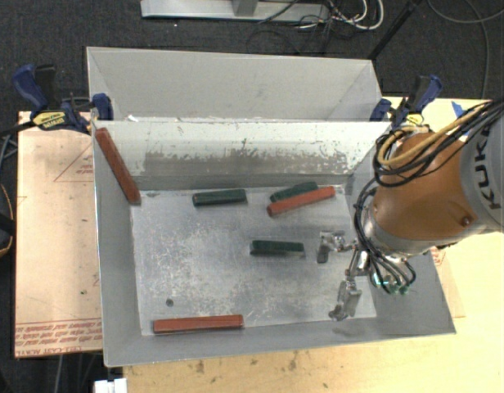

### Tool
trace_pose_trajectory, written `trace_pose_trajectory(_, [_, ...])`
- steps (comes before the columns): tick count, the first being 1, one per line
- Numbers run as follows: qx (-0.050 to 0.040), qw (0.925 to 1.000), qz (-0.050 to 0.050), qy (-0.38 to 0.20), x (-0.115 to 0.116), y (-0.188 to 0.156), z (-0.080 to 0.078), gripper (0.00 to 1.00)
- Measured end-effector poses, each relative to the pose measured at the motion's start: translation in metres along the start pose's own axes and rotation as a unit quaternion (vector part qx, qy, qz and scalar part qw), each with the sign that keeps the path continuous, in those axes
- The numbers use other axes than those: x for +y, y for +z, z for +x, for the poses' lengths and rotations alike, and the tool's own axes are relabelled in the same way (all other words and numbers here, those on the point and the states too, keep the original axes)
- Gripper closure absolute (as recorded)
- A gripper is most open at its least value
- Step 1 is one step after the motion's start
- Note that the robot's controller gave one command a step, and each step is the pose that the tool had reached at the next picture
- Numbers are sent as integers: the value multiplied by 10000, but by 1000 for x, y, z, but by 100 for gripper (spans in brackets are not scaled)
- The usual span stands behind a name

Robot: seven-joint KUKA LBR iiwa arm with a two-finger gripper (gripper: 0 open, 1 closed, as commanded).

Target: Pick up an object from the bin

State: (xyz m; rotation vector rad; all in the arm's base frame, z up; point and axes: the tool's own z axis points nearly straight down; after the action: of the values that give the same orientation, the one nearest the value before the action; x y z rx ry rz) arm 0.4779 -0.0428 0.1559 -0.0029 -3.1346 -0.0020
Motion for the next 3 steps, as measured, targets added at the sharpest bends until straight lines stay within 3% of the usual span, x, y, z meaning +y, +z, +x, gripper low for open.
trace_pose_trajectory(1, [-33,10000,3,-11,0,-3,-2,0])
trace_pose_trajectory(2, [-55,9997,-2,233,47,23,-85,0])
trace_pose_trajectory(3, [-41,9989,3,-468,69,5,-94,0])
